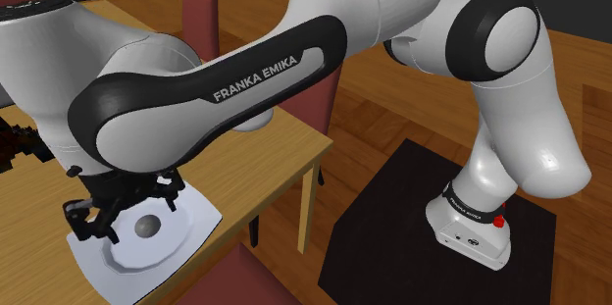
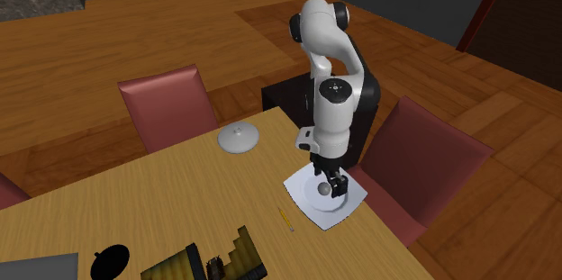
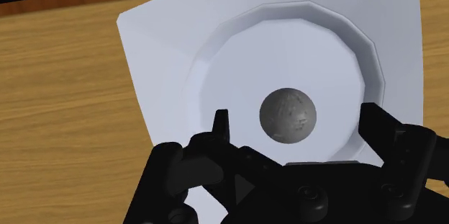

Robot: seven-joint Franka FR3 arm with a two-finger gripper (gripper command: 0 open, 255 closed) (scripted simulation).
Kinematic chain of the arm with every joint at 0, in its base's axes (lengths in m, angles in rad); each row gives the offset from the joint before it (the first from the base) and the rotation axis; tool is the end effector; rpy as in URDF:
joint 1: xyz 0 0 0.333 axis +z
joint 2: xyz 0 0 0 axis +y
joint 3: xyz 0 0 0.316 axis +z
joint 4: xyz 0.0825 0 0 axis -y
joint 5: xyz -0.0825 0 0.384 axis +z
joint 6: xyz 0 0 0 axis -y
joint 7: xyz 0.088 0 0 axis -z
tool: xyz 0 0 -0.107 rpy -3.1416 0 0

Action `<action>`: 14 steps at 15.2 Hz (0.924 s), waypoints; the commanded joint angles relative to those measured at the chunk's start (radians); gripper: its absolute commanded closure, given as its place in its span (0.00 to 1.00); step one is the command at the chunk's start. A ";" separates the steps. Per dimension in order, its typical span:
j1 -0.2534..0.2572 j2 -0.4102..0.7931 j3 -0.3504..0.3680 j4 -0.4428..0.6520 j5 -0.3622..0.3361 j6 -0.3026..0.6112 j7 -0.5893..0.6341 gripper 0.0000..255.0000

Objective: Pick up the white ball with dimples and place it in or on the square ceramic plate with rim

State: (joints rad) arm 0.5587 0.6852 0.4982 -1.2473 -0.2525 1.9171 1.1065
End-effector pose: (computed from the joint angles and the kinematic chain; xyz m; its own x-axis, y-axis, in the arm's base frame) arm 0.4558 0.5794 0.3979 0.9966 -0.0759 -0.0311 -0.0782 -0.9934 -0.0835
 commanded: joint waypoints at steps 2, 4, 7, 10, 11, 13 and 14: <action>0.000 0.000 0.000 0.000 0.000 0.000 0.000 0.00; 0.001 -0.016 0.005 0.043 0.008 -0.057 -0.006 0.00; 0.005 -0.024 0.008 0.091 0.013 -0.111 -0.012 0.00; 0.005 -0.024 0.008 0.091 0.013 -0.111 -0.012 0.00; 0.005 -0.024 0.008 0.091 0.013 -0.111 -0.012 0.00; 0.005 -0.024 0.008 0.091 0.013 -0.111 -0.012 0.00; 0.005 -0.024 0.008 0.091 0.013 -0.111 -0.012 0.00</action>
